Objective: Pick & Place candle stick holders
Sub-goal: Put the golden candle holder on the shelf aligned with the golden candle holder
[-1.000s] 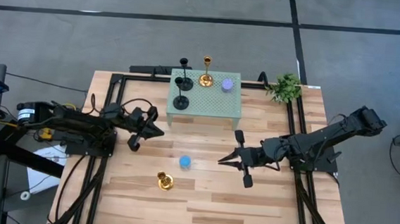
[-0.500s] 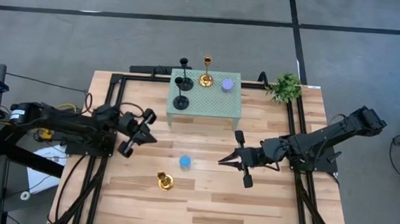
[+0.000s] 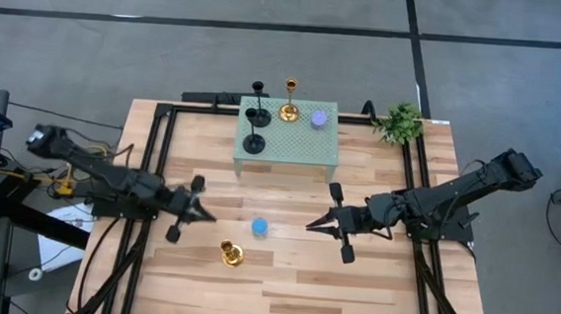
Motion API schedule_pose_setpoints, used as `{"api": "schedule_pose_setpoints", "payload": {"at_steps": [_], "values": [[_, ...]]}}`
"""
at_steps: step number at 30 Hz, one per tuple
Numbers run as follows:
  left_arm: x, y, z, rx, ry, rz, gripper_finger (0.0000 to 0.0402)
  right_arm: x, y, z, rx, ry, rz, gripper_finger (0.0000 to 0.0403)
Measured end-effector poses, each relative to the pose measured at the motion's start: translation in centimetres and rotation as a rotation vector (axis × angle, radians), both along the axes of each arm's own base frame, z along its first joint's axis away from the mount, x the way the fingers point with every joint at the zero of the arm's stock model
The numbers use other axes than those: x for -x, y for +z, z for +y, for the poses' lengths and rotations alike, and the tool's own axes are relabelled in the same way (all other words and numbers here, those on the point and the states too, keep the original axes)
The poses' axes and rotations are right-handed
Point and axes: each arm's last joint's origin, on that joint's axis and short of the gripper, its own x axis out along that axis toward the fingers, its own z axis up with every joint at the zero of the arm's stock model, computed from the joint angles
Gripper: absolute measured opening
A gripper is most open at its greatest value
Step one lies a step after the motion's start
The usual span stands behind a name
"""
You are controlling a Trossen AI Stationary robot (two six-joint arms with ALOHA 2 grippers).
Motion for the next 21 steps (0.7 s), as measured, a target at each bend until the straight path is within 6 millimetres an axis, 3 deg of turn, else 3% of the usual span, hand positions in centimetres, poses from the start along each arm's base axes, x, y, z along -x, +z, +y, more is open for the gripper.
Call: {"api": "schedule_pose_setpoints", "payload": {"at_steps": [10,21], "values": [[-0.9,0.2,-4.2,-0.084,-0.091,0.126,0.0006,0.1,0.0,0.2,-0.009,0.007,0.002,0.0012],[-1.6,-1.4,-5.3,-0.108,-0.084,0.238,0.0006,0.1,0.0,0.2,-0.026,0.002,0.002,0.0012]]}}
